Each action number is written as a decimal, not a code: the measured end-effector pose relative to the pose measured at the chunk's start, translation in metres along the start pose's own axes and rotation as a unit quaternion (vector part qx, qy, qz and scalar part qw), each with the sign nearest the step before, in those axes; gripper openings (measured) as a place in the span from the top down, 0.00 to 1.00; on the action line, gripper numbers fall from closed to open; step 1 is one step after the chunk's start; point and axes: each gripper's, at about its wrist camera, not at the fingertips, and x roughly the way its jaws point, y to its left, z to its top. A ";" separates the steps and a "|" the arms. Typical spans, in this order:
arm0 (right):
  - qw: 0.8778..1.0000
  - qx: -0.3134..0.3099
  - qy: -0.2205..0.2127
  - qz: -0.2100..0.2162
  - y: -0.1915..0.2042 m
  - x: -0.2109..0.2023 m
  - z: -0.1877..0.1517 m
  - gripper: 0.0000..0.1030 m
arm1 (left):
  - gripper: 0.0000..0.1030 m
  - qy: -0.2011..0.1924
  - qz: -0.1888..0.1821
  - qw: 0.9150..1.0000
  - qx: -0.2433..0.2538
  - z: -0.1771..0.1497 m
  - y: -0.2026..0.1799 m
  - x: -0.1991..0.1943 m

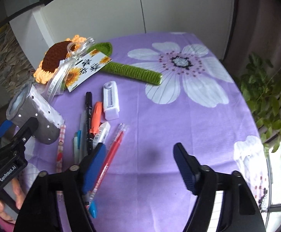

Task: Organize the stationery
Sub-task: 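Move the left tool to the grey dotted pen cup and close on it, then grasp the red pen with the right tool while the left tool holds the grey cup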

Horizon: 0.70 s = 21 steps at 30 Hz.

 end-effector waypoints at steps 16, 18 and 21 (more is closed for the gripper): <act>0.992 0.055 0.106 0.046 -0.001 0.039 0.037 0.64 | 0.33 -0.011 -0.031 0.999 0.039 -0.006 -0.003 -0.013; 0.991 0.055 0.110 0.048 0.001 0.040 0.039 0.64 | 0.33 -0.014 -0.039 0.998 0.049 -0.010 -0.001 -0.018; 0.991 0.047 0.115 0.042 0.007 0.041 0.039 0.64 | 0.33 -0.023 -0.048 0.997 0.062 -0.018 0.002 -0.025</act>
